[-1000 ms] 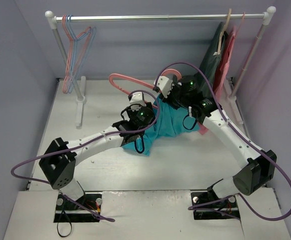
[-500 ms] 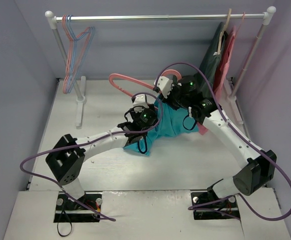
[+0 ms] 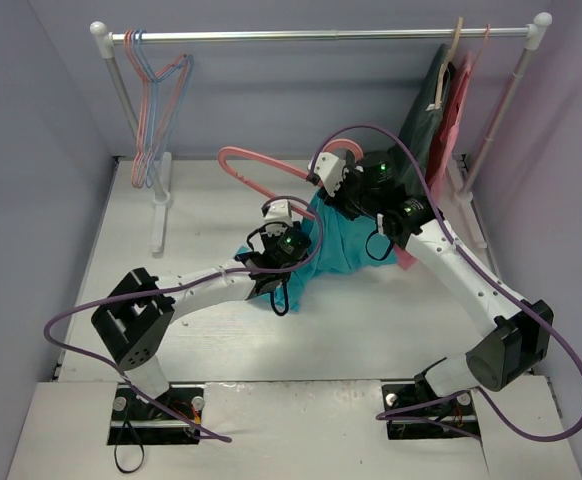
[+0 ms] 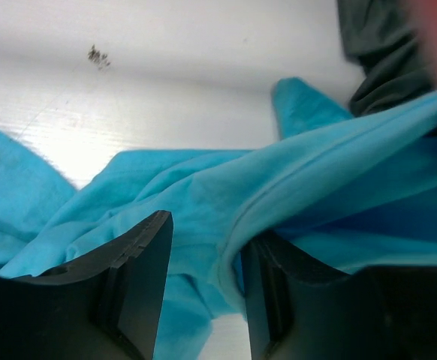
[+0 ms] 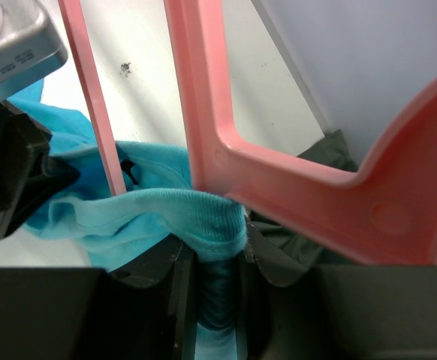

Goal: Place the t-shirt on the hanger

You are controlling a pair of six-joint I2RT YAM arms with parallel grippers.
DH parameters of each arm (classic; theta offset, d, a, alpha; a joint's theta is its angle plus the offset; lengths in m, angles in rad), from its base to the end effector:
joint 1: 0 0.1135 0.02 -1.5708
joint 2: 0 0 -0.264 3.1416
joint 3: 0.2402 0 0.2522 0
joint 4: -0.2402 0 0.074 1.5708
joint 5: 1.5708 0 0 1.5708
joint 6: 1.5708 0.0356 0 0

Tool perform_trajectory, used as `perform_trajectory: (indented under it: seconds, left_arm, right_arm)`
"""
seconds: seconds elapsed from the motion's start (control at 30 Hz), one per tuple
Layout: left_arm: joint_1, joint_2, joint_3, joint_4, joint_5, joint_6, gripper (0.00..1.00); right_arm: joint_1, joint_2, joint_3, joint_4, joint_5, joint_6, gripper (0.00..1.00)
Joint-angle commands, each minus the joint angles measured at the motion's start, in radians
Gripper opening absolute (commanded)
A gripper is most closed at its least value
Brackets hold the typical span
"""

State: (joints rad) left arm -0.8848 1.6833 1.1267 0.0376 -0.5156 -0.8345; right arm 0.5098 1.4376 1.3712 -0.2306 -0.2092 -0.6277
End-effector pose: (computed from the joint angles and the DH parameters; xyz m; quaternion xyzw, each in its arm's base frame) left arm 0.2546 -0.2833 0.2453 -0.1069 0.8392 -0.2238 0.4839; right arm 0.2909 0.1711 0.3869 -0.4829 0.6402 0.0489 0.5954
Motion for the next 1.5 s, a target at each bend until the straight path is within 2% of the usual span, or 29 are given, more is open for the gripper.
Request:
perform_trajectory:
  seconds: [0.0, 0.27, 0.43, 0.73, 0.97, 1.2, 1.3, 1.47]
  left_arm:
    - [-0.008, -0.046, -0.016, 0.002, -0.004, -0.015, 0.40]
    - [-0.006, -0.063, -0.059, -0.022, 0.005, -0.037, 0.39]
    - [0.015, -0.141, -0.085, -0.051, -0.034, 0.021, 0.37]
    - [0.220, -0.261, -0.036, -0.183, 0.098, 0.146, 0.31]
    - [0.363, -0.286, 0.068, -0.288, 0.228, 0.218, 0.16]
    - [0.506, -0.261, 0.264, -0.421, 0.357, 0.287, 0.05]
    - [0.559, -0.238, 0.399, -0.496, 0.402, 0.319, 0.03]
    - [0.587, -0.194, 0.527, -0.573, 0.407, 0.371, 0.03]
  right_arm:
    - [-0.010, -0.054, 0.011, 0.088, 0.011, 0.008, 0.00]
    - [-0.013, -0.052, 0.015, 0.089, 0.019, 0.005, 0.00]
    - [-0.017, -0.066, 0.006, 0.082, 0.037, -0.016, 0.00]
    - [-0.022, -0.098, -0.015, 0.079, 0.037, -0.026, 0.00]
    - [-0.022, -0.135, -0.031, 0.065, 0.027, -0.058, 0.00]
    - [-0.024, -0.163, -0.029, 0.025, 0.030, -0.089, 0.00]
    - [-0.024, -0.174, -0.032, 0.016, 0.037, -0.110, 0.00]
    - [-0.022, -0.169, -0.023, -0.010, 0.042, -0.118, 0.00]
